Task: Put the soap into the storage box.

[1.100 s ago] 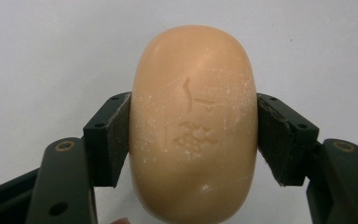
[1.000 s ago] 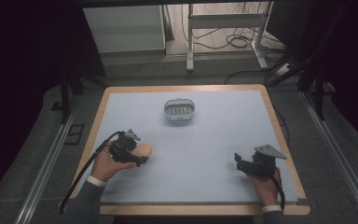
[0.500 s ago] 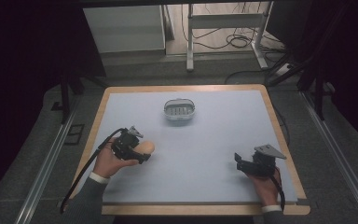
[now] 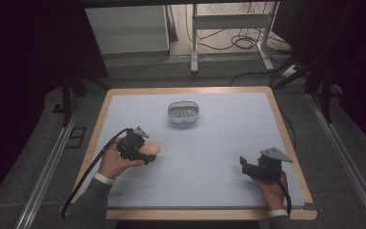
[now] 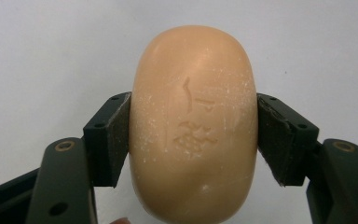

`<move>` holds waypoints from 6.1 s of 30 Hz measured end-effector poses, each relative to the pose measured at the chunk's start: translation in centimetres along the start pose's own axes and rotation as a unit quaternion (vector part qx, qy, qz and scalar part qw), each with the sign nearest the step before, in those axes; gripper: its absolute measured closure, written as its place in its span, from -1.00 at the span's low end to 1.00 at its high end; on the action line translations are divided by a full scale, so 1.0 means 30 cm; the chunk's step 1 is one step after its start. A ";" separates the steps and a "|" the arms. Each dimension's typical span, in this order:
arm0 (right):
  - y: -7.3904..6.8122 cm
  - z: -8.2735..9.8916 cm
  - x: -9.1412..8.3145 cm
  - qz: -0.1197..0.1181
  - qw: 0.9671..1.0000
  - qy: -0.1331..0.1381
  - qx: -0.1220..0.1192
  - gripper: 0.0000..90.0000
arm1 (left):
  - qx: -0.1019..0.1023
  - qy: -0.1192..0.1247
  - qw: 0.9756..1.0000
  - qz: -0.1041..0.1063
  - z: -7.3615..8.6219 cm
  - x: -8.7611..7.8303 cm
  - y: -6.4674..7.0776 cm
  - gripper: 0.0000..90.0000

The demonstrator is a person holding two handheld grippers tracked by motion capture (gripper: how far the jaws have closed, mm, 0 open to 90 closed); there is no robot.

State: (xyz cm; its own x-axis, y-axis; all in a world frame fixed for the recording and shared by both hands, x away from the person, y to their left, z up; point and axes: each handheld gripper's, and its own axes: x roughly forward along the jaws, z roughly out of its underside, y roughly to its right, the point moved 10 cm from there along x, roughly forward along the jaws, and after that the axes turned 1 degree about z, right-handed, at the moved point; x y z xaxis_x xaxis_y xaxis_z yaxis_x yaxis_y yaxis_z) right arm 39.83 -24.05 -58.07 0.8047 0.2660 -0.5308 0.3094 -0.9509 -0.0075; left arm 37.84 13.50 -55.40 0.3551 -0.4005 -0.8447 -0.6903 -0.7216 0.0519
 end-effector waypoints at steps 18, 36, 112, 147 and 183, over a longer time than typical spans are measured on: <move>0.000 0.000 0.000 0.000 1.000 0.000 0.000 -0.80 | 0.004 -0.005 1.000 -0.001 -0.032 0.011 -0.009 -0.28; 0.001 0.001 0.000 0.000 1.000 -0.002 0.001 -0.80 | 0.009 -0.002 1.000 0.001 -0.062 0.019 -0.004 -0.28; 0.001 0.001 0.000 -0.001 1.000 -0.002 0.001 -0.80 | 0.015 0.008 1.000 -0.003 -0.232 0.036 -0.048 -0.28; 0.002 0.001 0.001 -0.001 1.000 -0.003 0.001 -0.80 | 0.018 0.010 1.000 -0.007 -0.325 0.064 -0.080 -0.28; 0.004 0.002 0.002 -0.003 1.000 -0.005 0.007 -0.80 | 0.017 0.007 1.000 0.004 -0.453 0.145 -0.127 -0.28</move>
State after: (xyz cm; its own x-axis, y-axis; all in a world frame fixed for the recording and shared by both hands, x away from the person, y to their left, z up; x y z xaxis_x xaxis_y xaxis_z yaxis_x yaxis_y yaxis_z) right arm 39.88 -24.15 -58.17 0.7974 0.2699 -0.5397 0.3070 -0.9514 -0.0221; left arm 50.58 6.83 -52.05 0.3587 -0.4143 -0.8365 -0.7141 -0.6989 0.0399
